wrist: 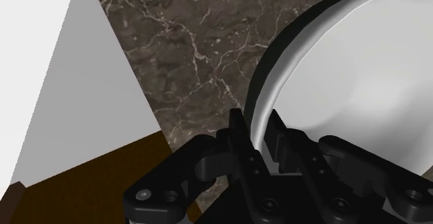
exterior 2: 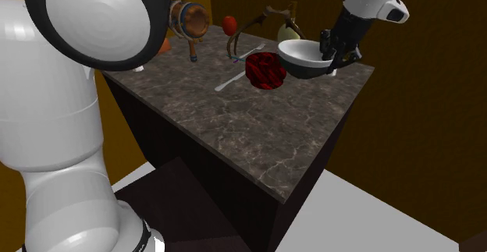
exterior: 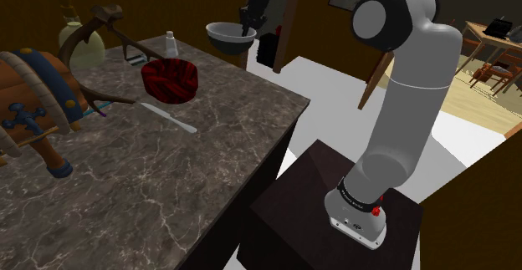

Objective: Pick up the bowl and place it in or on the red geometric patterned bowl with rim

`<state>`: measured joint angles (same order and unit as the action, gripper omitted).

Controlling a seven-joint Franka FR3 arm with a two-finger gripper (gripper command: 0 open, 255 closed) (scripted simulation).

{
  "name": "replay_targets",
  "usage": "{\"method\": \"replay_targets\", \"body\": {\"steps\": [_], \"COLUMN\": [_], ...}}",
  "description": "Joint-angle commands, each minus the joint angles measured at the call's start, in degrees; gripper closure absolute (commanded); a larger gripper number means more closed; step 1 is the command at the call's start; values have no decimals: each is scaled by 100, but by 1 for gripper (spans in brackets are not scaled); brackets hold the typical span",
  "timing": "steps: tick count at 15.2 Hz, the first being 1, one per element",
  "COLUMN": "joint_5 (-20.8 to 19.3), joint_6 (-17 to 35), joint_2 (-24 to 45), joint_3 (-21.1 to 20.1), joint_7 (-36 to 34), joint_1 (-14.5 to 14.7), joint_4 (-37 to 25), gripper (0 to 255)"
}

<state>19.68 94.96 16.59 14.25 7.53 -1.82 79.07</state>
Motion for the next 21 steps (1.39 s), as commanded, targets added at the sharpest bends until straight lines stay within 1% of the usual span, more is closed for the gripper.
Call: {"method": "replay_targets", "body": {"steps": [1,5,10,14,18,21], "joint_5": [2,17,-26,-53,-76,-88], "joint_6": [-170,-466,-393,-403,-498,-658], "joint_2": [18,92,211,434,795,1192], "joint_3": [6,9,-193,-347,-488,-586], "joint_7": [-34,-102,-715,-1205,-1698,-2077], "joint_1": [-21,-59,343,643,924,1117], "joint_4": [-192,-568,-792,-1161,-1748,-2401], "gripper": [255,255,255,255,255,255]}}
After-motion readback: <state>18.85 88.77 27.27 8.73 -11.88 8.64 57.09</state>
